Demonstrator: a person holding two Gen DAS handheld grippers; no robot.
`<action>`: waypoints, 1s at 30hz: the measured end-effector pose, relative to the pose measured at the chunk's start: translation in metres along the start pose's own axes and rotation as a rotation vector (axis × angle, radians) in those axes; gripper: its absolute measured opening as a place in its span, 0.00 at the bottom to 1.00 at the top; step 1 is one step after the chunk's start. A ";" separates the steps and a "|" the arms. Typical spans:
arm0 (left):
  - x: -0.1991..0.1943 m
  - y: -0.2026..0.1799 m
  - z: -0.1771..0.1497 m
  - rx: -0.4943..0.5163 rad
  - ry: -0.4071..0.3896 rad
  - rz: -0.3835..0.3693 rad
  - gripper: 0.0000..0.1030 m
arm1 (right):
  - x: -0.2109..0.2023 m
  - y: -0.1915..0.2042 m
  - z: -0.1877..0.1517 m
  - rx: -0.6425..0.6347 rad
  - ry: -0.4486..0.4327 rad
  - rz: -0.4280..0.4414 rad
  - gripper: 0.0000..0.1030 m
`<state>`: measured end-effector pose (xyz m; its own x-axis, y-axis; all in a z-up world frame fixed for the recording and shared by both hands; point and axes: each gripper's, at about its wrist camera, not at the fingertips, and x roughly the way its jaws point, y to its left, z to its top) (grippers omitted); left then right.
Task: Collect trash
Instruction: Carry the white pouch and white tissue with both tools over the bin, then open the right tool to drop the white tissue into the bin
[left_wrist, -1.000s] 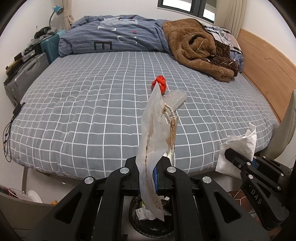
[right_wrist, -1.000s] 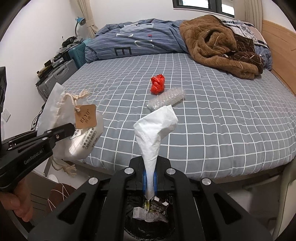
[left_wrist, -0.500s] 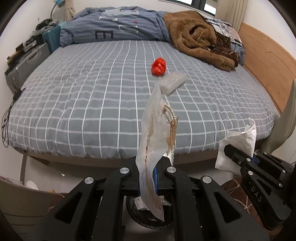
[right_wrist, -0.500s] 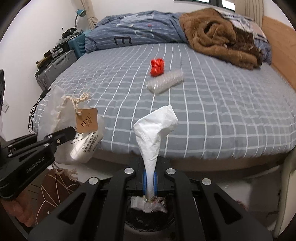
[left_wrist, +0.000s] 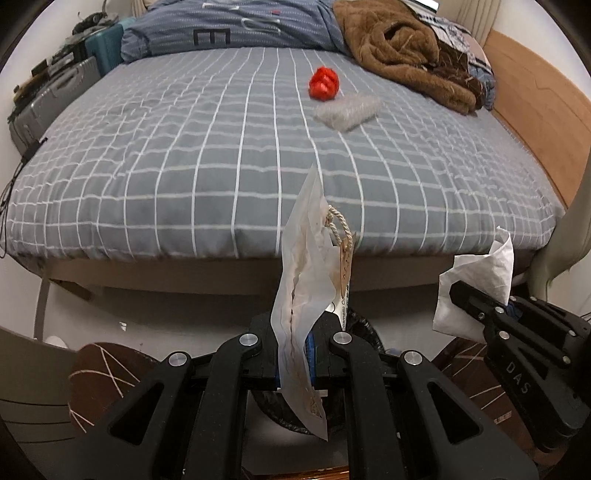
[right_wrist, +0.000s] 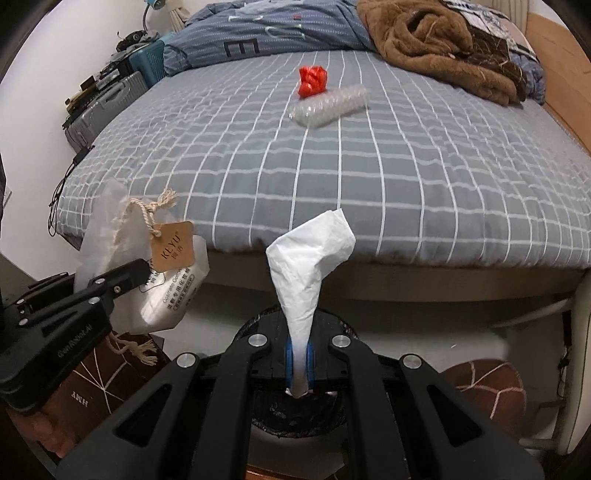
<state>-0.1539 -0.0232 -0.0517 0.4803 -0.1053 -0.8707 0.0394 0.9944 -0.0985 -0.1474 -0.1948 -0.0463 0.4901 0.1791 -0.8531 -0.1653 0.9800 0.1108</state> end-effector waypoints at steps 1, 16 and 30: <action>0.004 0.000 -0.004 -0.002 0.009 -0.002 0.08 | 0.003 0.001 -0.004 0.001 0.006 -0.001 0.04; 0.064 0.006 -0.054 0.005 0.136 0.009 0.08 | 0.063 -0.005 -0.042 0.030 0.130 0.005 0.04; 0.124 0.007 -0.077 0.032 0.254 0.007 0.08 | 0.126 -0.008 -0.052 0.059 0.251 -0.010 0.04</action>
<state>-0.1614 -0.0298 -0.1974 0.2452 -0.0946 -0.9649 0.0669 0.9945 -0.0805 -0.1287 -0.1847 -0.1813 0.2620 0.1497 -0.9534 -0.1082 0.9862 0.1252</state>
